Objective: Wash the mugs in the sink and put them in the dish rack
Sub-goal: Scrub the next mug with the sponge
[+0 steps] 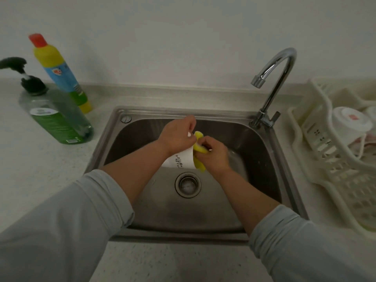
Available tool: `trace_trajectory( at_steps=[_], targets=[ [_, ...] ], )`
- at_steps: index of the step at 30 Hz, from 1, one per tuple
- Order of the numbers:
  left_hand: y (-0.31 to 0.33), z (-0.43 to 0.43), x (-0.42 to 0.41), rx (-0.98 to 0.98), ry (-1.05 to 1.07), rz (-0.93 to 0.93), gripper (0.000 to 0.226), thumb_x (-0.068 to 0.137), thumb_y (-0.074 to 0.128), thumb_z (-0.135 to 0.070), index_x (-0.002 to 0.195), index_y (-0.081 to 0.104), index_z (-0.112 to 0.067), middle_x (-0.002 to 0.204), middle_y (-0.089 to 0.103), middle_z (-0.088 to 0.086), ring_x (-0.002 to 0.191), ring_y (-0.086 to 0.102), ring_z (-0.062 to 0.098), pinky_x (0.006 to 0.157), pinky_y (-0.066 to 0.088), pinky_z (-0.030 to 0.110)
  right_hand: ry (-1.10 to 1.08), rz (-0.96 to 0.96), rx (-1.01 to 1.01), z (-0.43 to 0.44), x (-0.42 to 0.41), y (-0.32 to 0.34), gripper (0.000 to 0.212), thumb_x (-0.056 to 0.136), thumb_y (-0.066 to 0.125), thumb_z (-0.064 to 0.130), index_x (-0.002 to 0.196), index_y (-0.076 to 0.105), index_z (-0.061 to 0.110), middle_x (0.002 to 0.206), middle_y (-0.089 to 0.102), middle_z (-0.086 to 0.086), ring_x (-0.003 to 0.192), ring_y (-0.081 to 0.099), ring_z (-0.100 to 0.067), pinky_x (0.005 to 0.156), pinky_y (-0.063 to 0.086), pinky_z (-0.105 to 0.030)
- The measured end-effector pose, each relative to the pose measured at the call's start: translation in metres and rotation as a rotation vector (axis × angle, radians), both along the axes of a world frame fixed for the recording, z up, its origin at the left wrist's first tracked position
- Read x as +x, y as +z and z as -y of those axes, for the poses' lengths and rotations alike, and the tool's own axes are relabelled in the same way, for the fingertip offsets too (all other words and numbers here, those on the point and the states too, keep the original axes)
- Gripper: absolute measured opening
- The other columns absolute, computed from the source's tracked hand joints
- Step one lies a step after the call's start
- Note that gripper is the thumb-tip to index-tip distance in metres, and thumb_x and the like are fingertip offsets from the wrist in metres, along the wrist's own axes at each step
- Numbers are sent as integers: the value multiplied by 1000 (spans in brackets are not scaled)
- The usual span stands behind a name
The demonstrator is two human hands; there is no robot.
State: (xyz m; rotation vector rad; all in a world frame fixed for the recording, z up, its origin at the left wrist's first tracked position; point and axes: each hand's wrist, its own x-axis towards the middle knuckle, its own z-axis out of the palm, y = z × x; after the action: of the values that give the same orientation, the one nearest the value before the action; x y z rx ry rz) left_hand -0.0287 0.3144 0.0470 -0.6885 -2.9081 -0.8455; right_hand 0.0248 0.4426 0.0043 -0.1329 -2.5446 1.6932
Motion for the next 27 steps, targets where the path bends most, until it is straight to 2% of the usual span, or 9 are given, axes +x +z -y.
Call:
trace_trajectory(
  at_steps=[2, 5, 8, 10, 13, 17, 22, 24, 27],
  targets=[
    [9, -4, -2, 55, 5, -36, 22, 80, 59, -13, 80, 37, -16, 65, 40, -7, 62, 40, 14, 56, 33, 22, 120, 33, 34, 3, 2, 10, 23, 81, 64, -1, 100, 70, 9, 96, 68, -10, 92, 62, -18, 77, 51, -24],
    [22, -16, 0, 54, -75, -153, 21, 80, 58, -10, 79, 38, -16, 61, 43, -4, 59, 42, 18, 59, 38, 28, 383, 185, -43, 10, 5, 30, 31, 90, 51, -7, 121, 53, -8, 115, 58, -17, 107, 55, -23, 83, 48, -12],
    [32, -23, 1, 105, -173, -342, 11, 76, 52, -11, 78, 42, -14, 57, 47, 5, 49, 40, 20, 50, 32, 23, 400, 440, -335, 15, 4, 44, 36, 97, 38, 2, 132, 42, -1, 134, 49, -20, 126, 46, -31, 92, 45, -22],
    [36, -21, 0, 170, -210, -468, 6, 73, 45, -18, 77, 42, -16, 51, 47, 6, 42, 35, 17, 47, 25, 16, 405, 510, -577, 11, 2, 47, 47, 84, 46, 0, 131, 44, 2, 132, 52, -15, 125, 48, -31, 100, 42, -34],
    [41, -18, -3, 198, -206, -585, 13, 69, 40, -20, 76, 29, -23, 45, 45, 4, 38, 27, 14, 43, 18, 14, 557, 538, -700, 6, 7, 54, 59, 60, 43, 0, 118, 49, 6, 112, 59, -7, 108, 56, -21, 92, 46, -28],
    [41, -14, -5, 188, -199, -608, 13, 72, 39, -20, 78, 27, -22, 47, 46, 6, 38, 28, 15, 46, 19, 11, 575, 340, 16, -1, 11, 62, 55, 70, 69, 2, 122, 52, 8, 112, 60, -11, 107, 55, -23, 92, 46, -33],
    [44, -16, -3, 224, -203, -541, 17, 71, 45, -15, 76, 31, -24, 50, 49, 10, 41, 32, 16, 46, 21, 12, 657, -74, 1078, -5, 16, 66, 67, 84, 62, 20, 143, 32, 10, 143, 41, -9, 130, 40, -22, 105, 34, -29],
    [49, -27, 2, 284, -211, -522, 23, 69, 49, -8, 75, 33, -23, 52, 51, 11, 42, 35, 17, 47, 23, 14, 548, -14, 1103, -6, 9, 63, 74, 82, 65, 21, 144, 27, 9, 145, 35, -10, 133, 35, -23, 106, 33, -30],
    [58, -37, 8, 318, -221, -586, 18, 69, 42, -14, 73, 29, -26, 51, 47, 8, 41, 33, 16, 46, 22, 13, 549, 156, 718, 1, 7, 70, 73, 80, 70, 17, 141, 31, 9, 139, 42, -10, 126, 43, -23, 100, 39, -26]
  ],
)
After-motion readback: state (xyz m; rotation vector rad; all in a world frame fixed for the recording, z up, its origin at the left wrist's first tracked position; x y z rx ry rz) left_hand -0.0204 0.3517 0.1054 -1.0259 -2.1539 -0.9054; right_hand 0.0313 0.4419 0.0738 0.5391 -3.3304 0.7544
